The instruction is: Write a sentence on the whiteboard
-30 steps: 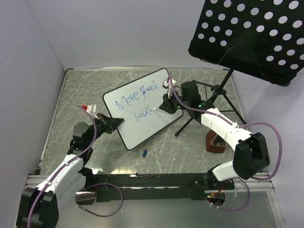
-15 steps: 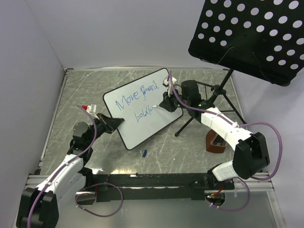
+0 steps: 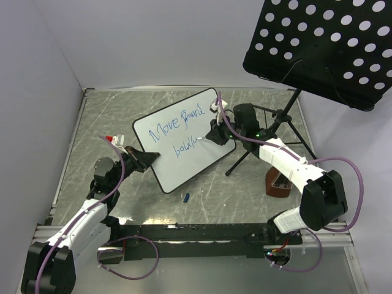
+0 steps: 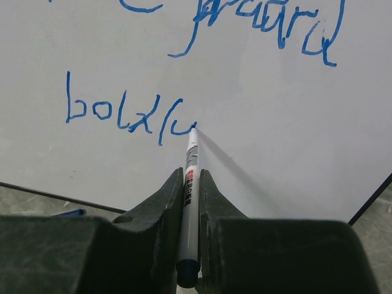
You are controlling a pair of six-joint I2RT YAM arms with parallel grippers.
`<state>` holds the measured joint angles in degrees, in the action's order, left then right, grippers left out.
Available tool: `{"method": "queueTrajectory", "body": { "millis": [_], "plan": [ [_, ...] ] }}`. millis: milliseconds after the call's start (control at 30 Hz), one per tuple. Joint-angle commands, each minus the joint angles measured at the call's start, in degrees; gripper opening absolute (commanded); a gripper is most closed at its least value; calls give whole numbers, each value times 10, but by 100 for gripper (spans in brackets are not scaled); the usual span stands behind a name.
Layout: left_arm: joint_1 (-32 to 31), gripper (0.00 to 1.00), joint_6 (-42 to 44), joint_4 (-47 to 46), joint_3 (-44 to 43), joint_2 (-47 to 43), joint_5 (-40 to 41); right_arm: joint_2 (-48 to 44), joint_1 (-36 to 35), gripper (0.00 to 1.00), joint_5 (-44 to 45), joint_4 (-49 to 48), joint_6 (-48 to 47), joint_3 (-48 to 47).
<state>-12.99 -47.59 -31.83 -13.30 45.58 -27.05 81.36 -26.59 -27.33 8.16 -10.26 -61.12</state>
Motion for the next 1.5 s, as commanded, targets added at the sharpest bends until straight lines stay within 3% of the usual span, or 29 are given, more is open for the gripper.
{"method": "queueTrajectory", "body": {
  "millis": [0,833,1167,1333,1467],
  "plan": [
    [-6,1,21,-57,-8,-15,-30,-16,1,0,-11,12,-13,5],
    [-6,1,22,-59,-7,-11,-27,-34,-36,0,-28,62,-27,33],
    [-6,1,29,-61,-8,-9,-27,-83,-37,0,-54,78,-8,-43],
    [-5,1,64,-49,-30,-36,-13,-144,3,0,-121,71,6,-37],
    [6,1,125,12,-87,-18,-19,-187,35,0,-200,59,16,1]
  ]
}}
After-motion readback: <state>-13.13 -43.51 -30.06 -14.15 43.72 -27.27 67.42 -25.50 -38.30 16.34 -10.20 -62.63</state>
